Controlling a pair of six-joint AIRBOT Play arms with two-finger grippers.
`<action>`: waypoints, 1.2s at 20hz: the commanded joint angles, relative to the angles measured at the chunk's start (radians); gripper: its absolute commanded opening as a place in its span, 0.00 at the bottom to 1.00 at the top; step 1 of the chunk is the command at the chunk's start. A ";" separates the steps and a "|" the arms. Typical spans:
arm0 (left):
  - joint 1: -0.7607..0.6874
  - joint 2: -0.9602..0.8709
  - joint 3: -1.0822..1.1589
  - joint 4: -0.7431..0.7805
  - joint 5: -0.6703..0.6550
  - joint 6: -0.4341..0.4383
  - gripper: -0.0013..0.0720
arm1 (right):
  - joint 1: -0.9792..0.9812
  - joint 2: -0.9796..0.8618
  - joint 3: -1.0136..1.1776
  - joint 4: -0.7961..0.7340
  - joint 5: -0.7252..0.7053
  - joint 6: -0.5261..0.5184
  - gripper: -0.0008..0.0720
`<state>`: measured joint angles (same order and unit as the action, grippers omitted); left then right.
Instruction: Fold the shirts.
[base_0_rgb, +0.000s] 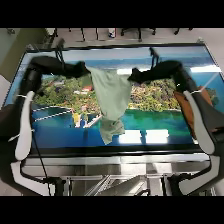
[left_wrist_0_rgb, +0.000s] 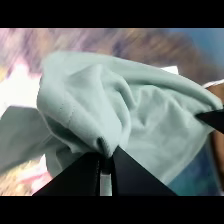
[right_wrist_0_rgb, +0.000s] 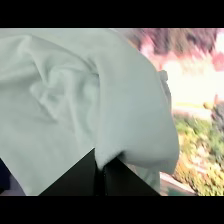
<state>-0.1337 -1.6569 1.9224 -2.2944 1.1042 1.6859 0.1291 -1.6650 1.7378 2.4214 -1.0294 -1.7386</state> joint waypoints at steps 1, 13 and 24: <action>-0.007 0.232 0.212 -0.003 0.012 -0.004 0.04 | -0.016 0.229 0.209 0.002 -0.068 -0.060 0.03; -0.007 0.979 -0.073 -0.002 -0.418 0.045 0.04 | -0.016 0.788 0.334 -0.091 -0.087 -0.150 0.03; -0.006 0.462 -0.352 0.011 -0.119 0.015 0.04 | 0.043 0.315 0.035 -0.080 -0.089 -0.148 0.03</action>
<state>-0.1398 -1.0641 1.6741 -2.2894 0.9344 1.6943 0.1398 -1.1904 1.8473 2.3306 -1.1313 -1.8858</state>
